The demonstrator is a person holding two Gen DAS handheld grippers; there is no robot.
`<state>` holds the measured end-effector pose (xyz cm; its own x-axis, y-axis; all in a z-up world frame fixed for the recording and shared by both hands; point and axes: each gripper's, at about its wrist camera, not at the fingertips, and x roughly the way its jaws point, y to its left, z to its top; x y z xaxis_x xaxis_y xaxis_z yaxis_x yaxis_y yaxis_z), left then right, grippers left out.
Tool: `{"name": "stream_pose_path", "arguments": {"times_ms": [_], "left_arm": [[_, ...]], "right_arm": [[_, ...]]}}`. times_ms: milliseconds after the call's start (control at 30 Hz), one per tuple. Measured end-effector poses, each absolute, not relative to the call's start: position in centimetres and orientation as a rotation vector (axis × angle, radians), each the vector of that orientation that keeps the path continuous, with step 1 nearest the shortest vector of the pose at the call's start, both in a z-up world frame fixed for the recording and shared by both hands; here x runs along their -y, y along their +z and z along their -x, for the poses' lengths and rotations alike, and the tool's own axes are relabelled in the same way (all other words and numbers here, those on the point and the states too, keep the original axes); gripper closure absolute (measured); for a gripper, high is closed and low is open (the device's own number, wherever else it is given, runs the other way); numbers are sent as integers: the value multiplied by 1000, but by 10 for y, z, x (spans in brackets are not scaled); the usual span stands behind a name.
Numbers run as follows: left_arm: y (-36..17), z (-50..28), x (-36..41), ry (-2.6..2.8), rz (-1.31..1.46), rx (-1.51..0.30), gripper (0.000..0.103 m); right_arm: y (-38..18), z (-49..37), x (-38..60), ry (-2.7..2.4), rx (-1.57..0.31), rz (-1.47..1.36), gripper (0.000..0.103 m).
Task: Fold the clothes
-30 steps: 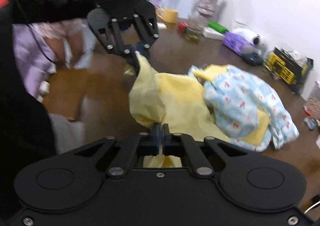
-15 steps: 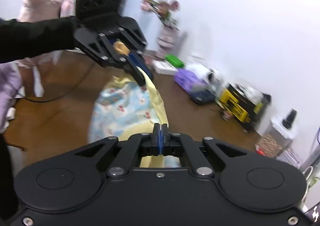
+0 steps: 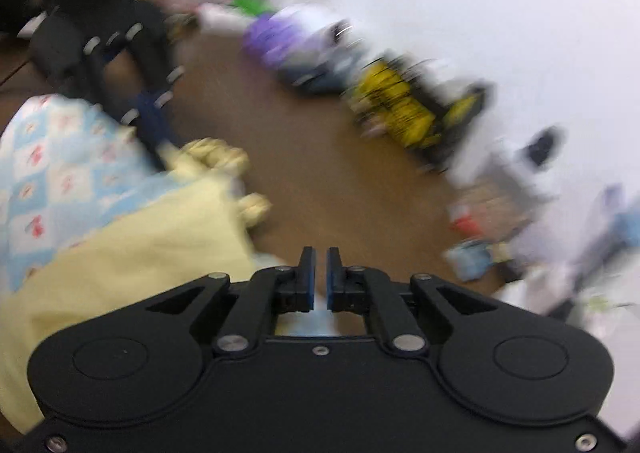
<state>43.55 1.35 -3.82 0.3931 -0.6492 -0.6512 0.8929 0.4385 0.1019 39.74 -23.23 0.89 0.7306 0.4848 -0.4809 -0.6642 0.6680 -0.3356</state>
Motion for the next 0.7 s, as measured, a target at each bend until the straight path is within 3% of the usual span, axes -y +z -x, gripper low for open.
{"name": "stream_pose_path", "arguments": {"times_ms": [133,300,533,567,600,700], "left_arm": [[-44,-440,-6,-1028,-472,-593,96],[-41,-443,-4,-982,-473,-561,96],[20,-391,-9,-1047,-463,-501,92],[26,-382,-6,-1079,-468,-501,83],[32,-372,-4,-1112,-473,-501,68],[4,-356,17,-1121,-585,-562,60]], "right_arm": [[42,-355,242,931,-353,446,96],[-5,-375,212,892,-522,517,96],[-34,-408,217,861,-617,338,96],[-35,-409,217,862,-621,330,96],[-36,-409,217,862,-624,328,96],[-35,-412,215,855,-634,319,95]]}}
